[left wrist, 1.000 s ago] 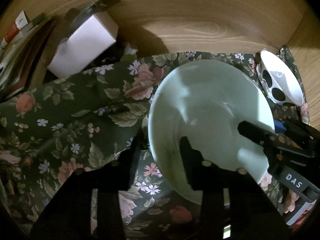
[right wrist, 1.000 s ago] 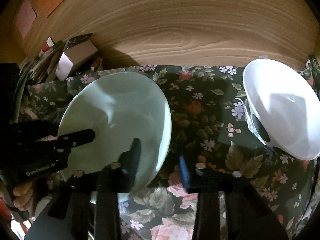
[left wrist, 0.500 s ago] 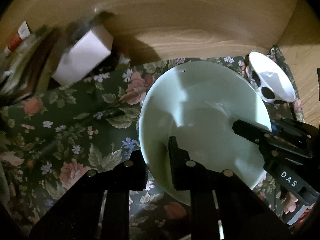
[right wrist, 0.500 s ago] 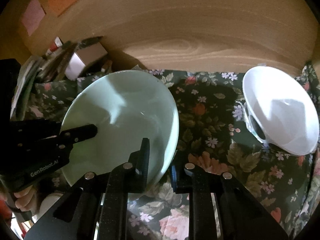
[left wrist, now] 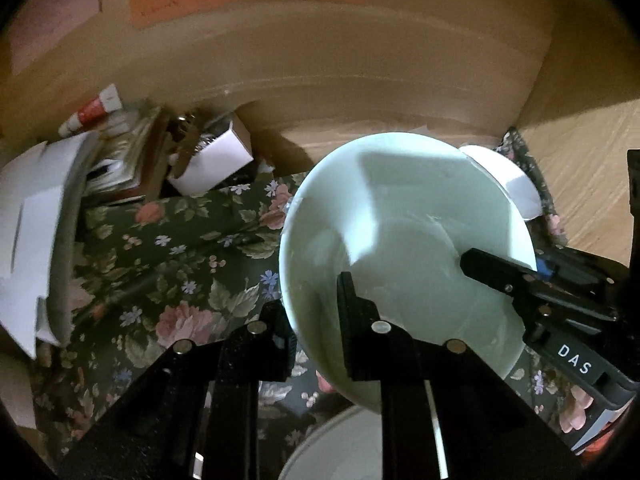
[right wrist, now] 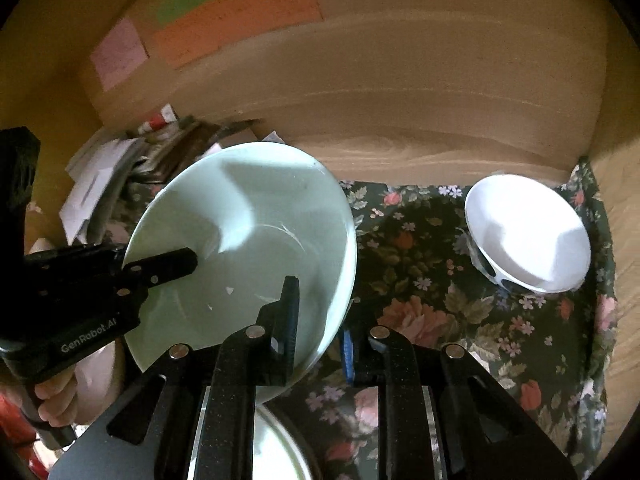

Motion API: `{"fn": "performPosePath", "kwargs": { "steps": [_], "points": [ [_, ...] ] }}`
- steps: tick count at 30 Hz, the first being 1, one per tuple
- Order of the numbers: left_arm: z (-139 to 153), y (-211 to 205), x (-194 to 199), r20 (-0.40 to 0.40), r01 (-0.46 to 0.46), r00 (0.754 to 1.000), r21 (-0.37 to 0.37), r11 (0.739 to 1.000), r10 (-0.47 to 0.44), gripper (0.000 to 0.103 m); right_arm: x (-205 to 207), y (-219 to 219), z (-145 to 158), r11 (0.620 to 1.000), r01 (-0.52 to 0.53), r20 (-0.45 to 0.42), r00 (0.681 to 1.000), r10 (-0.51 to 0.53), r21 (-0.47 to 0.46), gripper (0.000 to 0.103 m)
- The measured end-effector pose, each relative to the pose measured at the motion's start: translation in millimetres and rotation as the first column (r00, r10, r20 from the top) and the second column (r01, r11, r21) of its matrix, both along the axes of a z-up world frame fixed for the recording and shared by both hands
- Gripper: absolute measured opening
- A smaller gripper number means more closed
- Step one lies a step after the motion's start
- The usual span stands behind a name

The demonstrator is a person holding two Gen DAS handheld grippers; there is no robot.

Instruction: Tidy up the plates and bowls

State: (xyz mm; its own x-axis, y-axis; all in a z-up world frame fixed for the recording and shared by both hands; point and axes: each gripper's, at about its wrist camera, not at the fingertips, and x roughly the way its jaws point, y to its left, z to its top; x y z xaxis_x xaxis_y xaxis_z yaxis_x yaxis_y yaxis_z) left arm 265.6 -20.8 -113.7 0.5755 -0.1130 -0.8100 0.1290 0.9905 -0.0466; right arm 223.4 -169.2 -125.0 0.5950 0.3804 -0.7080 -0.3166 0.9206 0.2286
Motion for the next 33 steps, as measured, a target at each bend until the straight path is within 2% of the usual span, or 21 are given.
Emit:
{"fn": "performPosePath", "kwargs": {
  "steps": [15, 33],
  "points": [
    [19.0, 19.7, -56.2, 0.08, -0.026, 0.996, -0.03, 0.999, 0.029, 0.017, -45.1, 25.7, 20.8, 0.999, -0.032, 0.065, 0.997, 0.032, -0.014, 0.016],
    [7.0, 58.6, -102.5, 0.089, -0.091, 0.991, -0.053, 0.994, 0.096, 0.018, -70.0, 66.9, 11.8, 0.994, -0.104, 0.068, 0.992, 0.105, -0.026, 0.017]
  ]
}}
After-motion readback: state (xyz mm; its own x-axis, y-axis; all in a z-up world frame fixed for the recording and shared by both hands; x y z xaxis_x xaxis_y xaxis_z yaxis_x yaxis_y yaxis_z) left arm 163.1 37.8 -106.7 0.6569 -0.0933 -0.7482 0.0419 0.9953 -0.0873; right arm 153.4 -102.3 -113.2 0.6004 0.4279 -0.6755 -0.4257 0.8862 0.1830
